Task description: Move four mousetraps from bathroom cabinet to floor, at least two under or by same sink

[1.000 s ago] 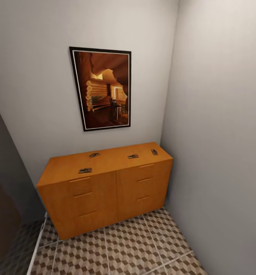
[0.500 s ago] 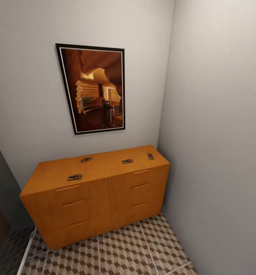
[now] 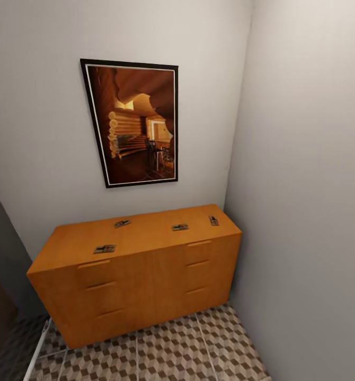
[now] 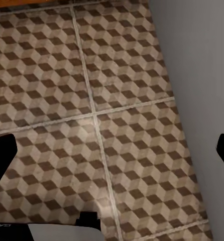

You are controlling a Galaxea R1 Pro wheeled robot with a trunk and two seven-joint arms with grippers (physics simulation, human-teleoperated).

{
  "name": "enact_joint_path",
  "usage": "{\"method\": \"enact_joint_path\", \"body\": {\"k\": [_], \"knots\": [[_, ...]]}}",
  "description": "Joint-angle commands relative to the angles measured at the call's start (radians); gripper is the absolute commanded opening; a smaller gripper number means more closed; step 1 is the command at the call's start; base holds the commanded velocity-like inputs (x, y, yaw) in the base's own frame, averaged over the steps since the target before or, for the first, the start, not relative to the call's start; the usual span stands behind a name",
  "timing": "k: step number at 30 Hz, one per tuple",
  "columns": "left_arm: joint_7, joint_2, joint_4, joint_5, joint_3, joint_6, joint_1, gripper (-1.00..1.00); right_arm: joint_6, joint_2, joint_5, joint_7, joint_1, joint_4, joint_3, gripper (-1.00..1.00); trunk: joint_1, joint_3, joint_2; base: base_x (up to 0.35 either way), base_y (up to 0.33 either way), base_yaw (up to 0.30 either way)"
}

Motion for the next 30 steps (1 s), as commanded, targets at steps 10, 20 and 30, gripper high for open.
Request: {"method": "enact_joint_path", "body": {"k": [10, 20, 30], "knots": [[0.0, -0.001, 0.0, 0.0, 0.004, -0.015, -0.001, 1.0, -0.003, 0.0, 0.006, 0.0, -0.001, 0.0, 0.0, 1.0, 0.001, -0.002, -0.002, 0.009, -0.005, 0.26], [0.0, -0.001, -0.001, -0.001, 0.003, -0.019, -0.001, 1.0, -0.003, 0.0, 0.006, -0.001, -0.001, 0.0, 0.0, 1.0, 0.001, -0.002, -0.002, 0.001, -0.001, 0.141], [0.001, -0.001, 0.0, -0.002, 0.003, -0.019, -0.001, 1.0, -0.003, 0.0, 0.006, -0.001, -0.001, 0.0, 0.0, 1.0, 0.001, -0.002, -0.002, 0.0, 0.0, 0.023]]}}
